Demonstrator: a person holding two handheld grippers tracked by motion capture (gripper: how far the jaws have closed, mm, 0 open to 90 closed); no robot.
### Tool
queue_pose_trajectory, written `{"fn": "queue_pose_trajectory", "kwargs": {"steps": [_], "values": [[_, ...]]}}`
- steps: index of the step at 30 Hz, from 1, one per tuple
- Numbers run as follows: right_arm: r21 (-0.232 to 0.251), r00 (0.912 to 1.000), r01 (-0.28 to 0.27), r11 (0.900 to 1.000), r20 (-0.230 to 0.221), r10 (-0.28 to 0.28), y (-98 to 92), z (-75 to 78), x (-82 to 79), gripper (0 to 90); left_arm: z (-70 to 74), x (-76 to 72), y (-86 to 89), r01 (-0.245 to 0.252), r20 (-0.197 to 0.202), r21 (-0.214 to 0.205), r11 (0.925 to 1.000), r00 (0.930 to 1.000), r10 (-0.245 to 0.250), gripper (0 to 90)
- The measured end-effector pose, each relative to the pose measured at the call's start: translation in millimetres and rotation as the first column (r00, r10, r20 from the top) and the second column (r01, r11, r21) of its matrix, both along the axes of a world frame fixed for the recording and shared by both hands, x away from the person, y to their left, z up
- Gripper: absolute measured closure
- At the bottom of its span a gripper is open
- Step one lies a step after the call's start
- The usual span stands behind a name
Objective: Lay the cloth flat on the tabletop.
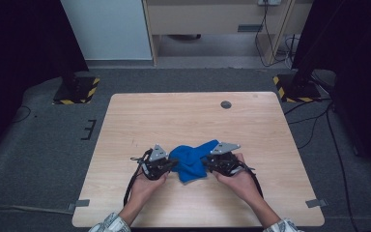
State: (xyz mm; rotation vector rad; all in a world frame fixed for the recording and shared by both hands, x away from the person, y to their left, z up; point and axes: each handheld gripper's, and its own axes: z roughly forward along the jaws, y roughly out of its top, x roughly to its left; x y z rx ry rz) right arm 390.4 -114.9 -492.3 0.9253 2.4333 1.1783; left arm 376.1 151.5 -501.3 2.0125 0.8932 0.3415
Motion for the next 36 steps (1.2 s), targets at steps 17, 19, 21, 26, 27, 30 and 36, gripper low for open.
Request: {"fn": "queue_pose_trajectory", "kwargs": {"steps": [17, 19, 21, 26, 27, 30, 36], "values": [[-0.069, 0.9819, 0.17, 0.983, 0.096, -0.163, -33.8, -14.6, 36.4, 77.5, -1.6, 4.7, 9.2, -0.042, 0.006, 0.024, 0.9989, 0.9991, 0.042, 88.4], [-0.056, 0.9822, 0.177, 0.9826, 0.073, -0.173, -33.8, -19.9, 40.4, 73.9, -1.8, 4.8, 8.9, -0.04, 0.007, 0.026, 0.9989, 0.9992, 0.04, 88.4], [-0.055, 0.9831, 0.178, 0.9826, 0.056, -0.174, -33.0, -24.0, 44.0, 65.1, -1.7, 4.7, 8.7, -0.04, 0.008, 0.025, 0.9989, 0.9992, 0.04, 88.3], [-0.038, 0.9847, 0.174, 0.984, 0.019, -0.173, -29.3, -29.4, 50.6, 45.4, -2.6, 5.3, 8.8, -0.043, 0.005, 0.027, 0.9987, 0.9991, 0.042, 88.3], [-0.043, 0.9846, 0.175, 0.9837, 0.014, -0.174, -28.4, -30.8, 51.5, 44.3, -2.7, 5.3, 8.6, -0.042, 0.004, 0.027, 0.9988, 0.9991, 0.042, 88.3], [-0.063, 0.9854, 0.17, 0.9834, 0.012, -0.17, -25.9, -35.3, 53.6, 47.5, -2.6, 5.0, 8.5, -0.041, 0.005, 0.027, 0.9988, 0.9992, 0.041, 88.3], [-0.105, 0.9885, 0.15, 0.9832, 0.04, -0.146, -22.1, -35.1, 49.6, 78.0, -2.7, 5.2, 8.5, -0.038, 0.004, 0.025, 0.9989, 0.9993, 0.038, 88.3]]}}
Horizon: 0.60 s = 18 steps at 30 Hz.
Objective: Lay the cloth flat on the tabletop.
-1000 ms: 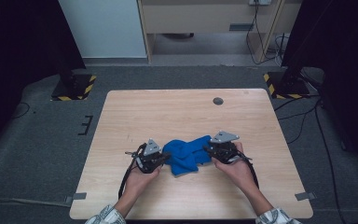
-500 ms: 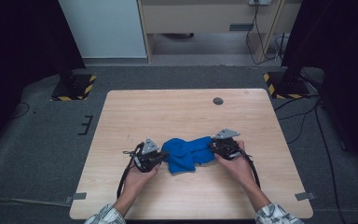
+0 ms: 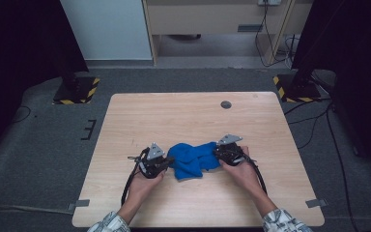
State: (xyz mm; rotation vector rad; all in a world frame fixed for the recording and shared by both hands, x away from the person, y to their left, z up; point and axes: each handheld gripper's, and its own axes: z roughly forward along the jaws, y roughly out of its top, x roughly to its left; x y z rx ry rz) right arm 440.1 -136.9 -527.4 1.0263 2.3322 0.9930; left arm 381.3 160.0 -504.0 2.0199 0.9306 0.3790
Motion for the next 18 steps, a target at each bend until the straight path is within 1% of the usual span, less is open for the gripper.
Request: {"fn": "queue_pose_trajectory", "kwargs": {"steps": [2, 4, 5, 8, 10, 12, 13, 17, 18], "values": [[0.003, 1.0, -0.003, 1.0, 0.008, 0.003, -0.1, 2.6, -1.7, 86.2, 0.4, -0.3, 0.1, 0.002, 0.001, 0.0, 1.0, 1.0, -0.002, 88.3], [0.014, 0.9999, -0.008, 0.9999, 0.015, 0.007, -0.8, 5.7, -3.1, 88.7, 0.3, -0.4, -0.1, 0.005, 0.0, 0.0, 1.0, 1.0, -0.005, 88.2], [0.024, 0.9999, -0.008, 0.9997, 0.013, 0.007, -1.3, 8.0, -4.0, 89.1, 0.4, -0.5, -0.1, 0.006, 0.0, 0.001, 1.0, 1.0, -0.006, 88.2], [0.062, 0.9996, -0.006, 0.9981, 0.028, 0.004, -4.3, 19.0, -7.5, 89.5, 0.8, -1.0, -0.1, 0.011, 0.0, 0.001, 0.9999, 0.9999, -0.011, 88.2], [0.097, 0.999, 0.0, 0.9953, 0.044, -0.004, -7.8, 28.1, -10.0, 89.6, 0.5, -1.1, -0.2, 0.013, -0.001, 0.006, 0.9999, 0.9999, -0.013, 87.8], [0.122, 0.9981, 0.004, 0.9925, 0.061, -0.012, -12.5, 36.5, -12.2, 89.7, 0.3, -1.2, -0.3, 0.013, 0.002, 0.012, 0.9998, 0.9999, -0.013, 87.0], [0.137, 0.9979, 0.01, 0.9905, 0.063, -0.019, -14.9, 40.1, -13.3, 89.7, 0.3, -1.3, -0.3, 0.013, 0.003, 0.01, 0.9999, 0.9999, -0.013, 86.6], [0.182, 0.9956, 0.027, 0.9829, 0.084, -0.043, -27.3, 52.2, -15.2, 89.8, 0.6, -2.3, -0.7, 0.016, 0.01, 0.008, 0.9998, 0.9998, -0.016, 83.7], [0.187, 0.9945, 0.036, 0.9817, 0.09, -0.054, -30.7, 54.8, -15.2, 89.8, 0.6, -2.4, -0.7, 0.014, 0.013, 0.004, 0.9999, 0.9998, -0.014, 81.3]]}}
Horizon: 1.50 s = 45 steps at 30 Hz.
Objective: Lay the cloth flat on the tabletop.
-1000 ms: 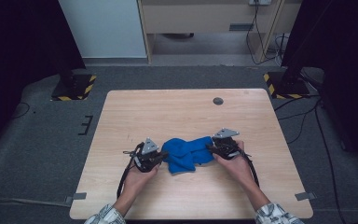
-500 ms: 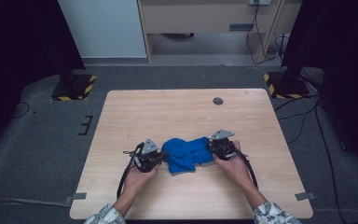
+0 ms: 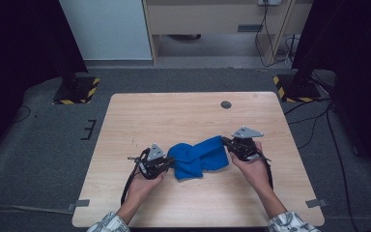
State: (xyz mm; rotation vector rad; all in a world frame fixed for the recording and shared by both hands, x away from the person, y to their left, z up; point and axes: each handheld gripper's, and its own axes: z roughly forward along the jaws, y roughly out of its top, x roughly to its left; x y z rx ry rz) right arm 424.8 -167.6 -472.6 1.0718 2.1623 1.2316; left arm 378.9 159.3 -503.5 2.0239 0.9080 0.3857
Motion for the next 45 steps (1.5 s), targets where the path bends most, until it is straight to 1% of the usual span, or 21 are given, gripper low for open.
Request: {"fn": "queue_pose_trajectory", "kwargs": {"steps": [2, 4, 7, 10, 13, 14, 16, 18, 22, 26, 27, 29, 30, 32, 37, 38, 39, 40, 41, 42, 45], "values": [[0.011, 0.9998, 0.02, 0.9997, 0.001, -0.021, -6.9, 3.6, 0.8, 89.8, 0.0, -0.4, 0.5, -0.009, 0.012, -0.007, 0.9999, 0.9999, 0.009, 73.8], [0.007, 0.9991, 0.042, 0.9991, 0.001, -0.042, -15.0, 4.3, 2.2, 89.8, 0.7, -0.8, 1.3, -0.011, 0.022, -0.019, 0.9998, 0.9997, 0.011, 70.3], [0.004, 0.9973, 0.071, 0.9974, -0.016, -0.071, -24.2, 1.8, 5.3, 89.9, 4.5, -2.7, 3.4, -0.015, 0.051, -0.044, 0.9989, 0.9985, 0.017, 64.1], [0.002, 0.9948, 0.098, 0.9952, -0.028, -0.098, -32.2, -2.4, 8.9, 89.8, 8.4, -3.3, 8.7, -0.036, 0.075, -0.054, 0.9979, 0.9964, 0.04, 63.4], [0.001, 0.9937, 0.106, 0.9944, -0.038, -0.106, -36.7, -4.5, 10.6, 89.8, 10.2, 0.1, 16.9, -0.077, 0.079, -0.063, 0.9951, 0.9935, 0.081, 63.6], [0.001, 0.9937, 0.106, 0.9944, -0.038, -0.106, -36.7, -4.5, 10.6, 89.8, 10.2, 0.1, 16.9, -0.077, 0.079, -0.063, 0.9951, 0.9935, 0.081, 63.6], [-0.001, 0.9928, 0.113, 0.9936, -0.039, -0.113, -37.3, -4.5, 10.9, 89.8, 10.5, 5.0, 24.7, -0.112, 0.085, -0.069, 0.9912, 0.9894, 0.118, 63.5], [-0.004, 0.9925, 0.115, 0.9934, -0.042, -0.115, -37.5, -5.0, 11.2, 89.8, 9.8, 7.5, 26.9, -0.123, 0.084, -0.075, 0.9896, 0.9881, 0.129, 62.8], [-0.017, 0.9894, 0.134, 0.9909, -0.055, -0.134, -40.5, -7.1, 12.3, 89.8, 9.0, 10.7, 25.1, -0.132, 0.098, -0.059, 0.9896, 0.9857, 0.137, 61.6], [-0.018, 0.9866, 0.149, 0.9887, -0.064, -0.15, -45.6, -8.0, 13.2, 89.8, 8.6, 12.2, 21.3, -0.116, 0.095, -0.056, 0.9916, 0.988, 0.121, 61.3], [-0.017, 0.985, 0.159, 0.9871, -0.065, -0.16, -48.5, -7.8, 13.4, 89.8, 8.5, 12.9, 17.4, -0.104, 0.111, -0.049, 0.9933, 0.9878, 0.109, 61.2], [-0.015, 0.9844, 0.163, 0.9865, -0.065, -0.164, -50.1, -7.7, 13.6, 89.8, 7.9, 14.1, 15.5, -0.095, 0.109, -0.046, 0.9944, 0.989, 0.1, 59.6], [-0.015, 0.9829, 0.17, 0.9853, -0.068, -0.171, -52.6, -8.3, 14.2, 89.8, 6.1, 17.3, 12.0, -0.07, 0.111, -0.027, 0.9972, 0.9912, 0.072, 58.1], [-0.014, 0.9822, 0.171, 0.9851, -0.076, -0.172, -54.9, -9.8, 14.7, 89.7, 2.8, 23.1, 8.2, -0.049, 0.105, -0.015, 0.9987, 0.9931, 0.051, 55.6], [-0.016, 0.9802, 0.18, 0.9836, -0.082, -0.18, -57.5, -11.9, 15.5, 89.8, -3.7, 33.8, 3.3, -0.035, 0.103, -0.008, 0.9994, 0.994, 0.036, 51.8], [-0.008, 0.9787, 0.187, 0.9823, -0.083, -0.187, -59.2, -11.1, 15.5, 89.8, -6.2, 35.6, 3.3, -0.041, 0.098, -0.002, 0.9991, 0.9943, 0.041, 51.1], [-0.008, 0.9796, 0.185, 0.9827, -0.078, -0.185, -60.2, -11.2, 15.8, 89.7, -7.2, 36.2, 4.0, -0.039, 0.09, 0.003, 0.9992, 0.9952, 0.039, 51.1], [-0.004, 0.9783, 0.189, 0.982, -0.087, -0.188, -60.7, -11.0, 15.4, 89.8, -7.2, 36.2, 4.0, -0.039, 0.09, 0.003, 0.9992, 0.9952, 0.039, 50.8], [-0.006, 0.9783, 0.188, 0.9821, -0.087, -0.188, -61.3, -11.4, 15.5, 89.8, -9.7, 37.3, 4.0, -0.026, 0.078, -0.004, 0.9996, 0.9966, 0.027, 50.2], [-0.007, 0.9784, 0.188, 0.9821, -0.086, -0.188, -61.5, -11.7, 15.7, 89.7, -11.0, 37.7, 3.6, -0.02, 0.075, 0.001, 0.9998, 0.997, 0.02, 50.0], [-0.006, 0.9782, 0.188, 0.9821, -0.089, -0.188, -61.6, -12.2, 16.0, 89.7, -13.8, 39.4, 2.2, -0.015, 0.08, 0.018, 0.9997, 0.9967, 0.013, 49.8]]}}
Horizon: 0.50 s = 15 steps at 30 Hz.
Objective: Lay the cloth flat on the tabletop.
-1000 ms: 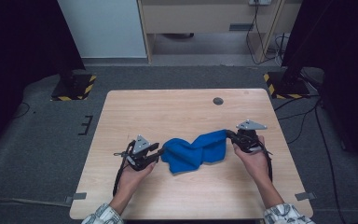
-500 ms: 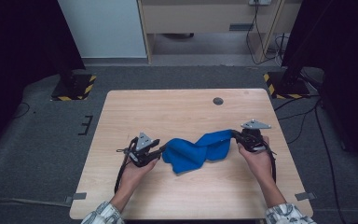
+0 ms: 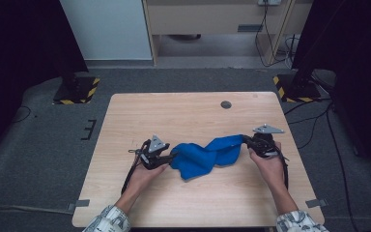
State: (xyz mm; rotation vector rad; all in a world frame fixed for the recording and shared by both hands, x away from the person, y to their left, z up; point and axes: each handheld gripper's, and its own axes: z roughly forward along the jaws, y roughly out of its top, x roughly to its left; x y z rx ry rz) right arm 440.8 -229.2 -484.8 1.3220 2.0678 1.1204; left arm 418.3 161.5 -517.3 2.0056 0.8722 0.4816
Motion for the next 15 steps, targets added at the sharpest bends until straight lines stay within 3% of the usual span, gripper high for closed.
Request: {"fn": "queue_pose_trajectory", "kwargs": {"steps": [5, 15], "values": [[0.006, 1.0, 0.0, 1.0, 0.001, 0.0, 0.0, 0.2, -0.1, 89.7, -3.2, 13.1, -3.9, -0.002, 0.001, 0.014, 0.9999, 1.0, 0.002, 48.9], [0.02, 0.9999, -0.01, 0.9997, 0.005, 0.01, 0.6, 1.1, -1.0, 89.7, -7.8, 24.1, -6.0, 0.037, -0.023, -0.023, 0.9991, 0.999, -0.037, 48.0]]}}
